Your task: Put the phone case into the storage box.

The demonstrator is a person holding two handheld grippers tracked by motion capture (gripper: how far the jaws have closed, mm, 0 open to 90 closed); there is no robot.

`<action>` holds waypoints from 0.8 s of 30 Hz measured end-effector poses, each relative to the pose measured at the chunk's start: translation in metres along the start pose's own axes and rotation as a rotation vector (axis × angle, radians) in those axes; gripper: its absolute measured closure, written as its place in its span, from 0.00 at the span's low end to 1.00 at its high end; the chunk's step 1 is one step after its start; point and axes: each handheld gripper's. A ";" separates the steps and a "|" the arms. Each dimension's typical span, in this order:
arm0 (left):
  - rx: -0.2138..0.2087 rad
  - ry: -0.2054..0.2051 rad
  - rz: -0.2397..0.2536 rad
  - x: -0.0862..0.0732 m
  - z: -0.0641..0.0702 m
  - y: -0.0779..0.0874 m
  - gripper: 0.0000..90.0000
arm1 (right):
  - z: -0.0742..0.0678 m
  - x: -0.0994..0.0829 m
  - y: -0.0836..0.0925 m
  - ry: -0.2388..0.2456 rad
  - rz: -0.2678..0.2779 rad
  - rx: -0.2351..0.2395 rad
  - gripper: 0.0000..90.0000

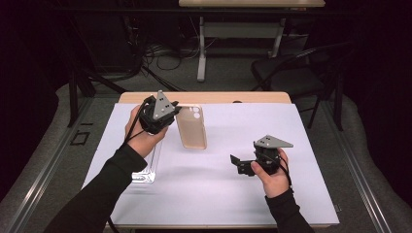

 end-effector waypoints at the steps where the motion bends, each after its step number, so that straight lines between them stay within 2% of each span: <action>1: 0.006 -0.001 0.002 0.000 -0.002 0.001 0.89 | 0.000 -0.001 0.001 -0.001 -0.002 -0.006 0.00; 12: 0.059 -0.010 -0.002 -0.008 -0.020 0.009 0.89 | 0.013 -0.015 0.008 0.024 -0.006 -0.074 0.00; 20: 0.095 -0.017 -0.010 -0.012 -0.033 0.015 0.89 | 0.017 -0.017 0.010 0.006 0.028 -0.080 0.00; 24: 0.109 -0.011 -0.009 -0.014 -0.039 0.018 0.89 | 0.017 -0.018 0.010 0.015 0.033 -0.088 0.00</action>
Point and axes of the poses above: each handheld gripper's, and its own axes: y roughly backward along the jaws, x roughly out of its top, z roughly to its right, and after that the axes turned 1 degree about z, right-handed
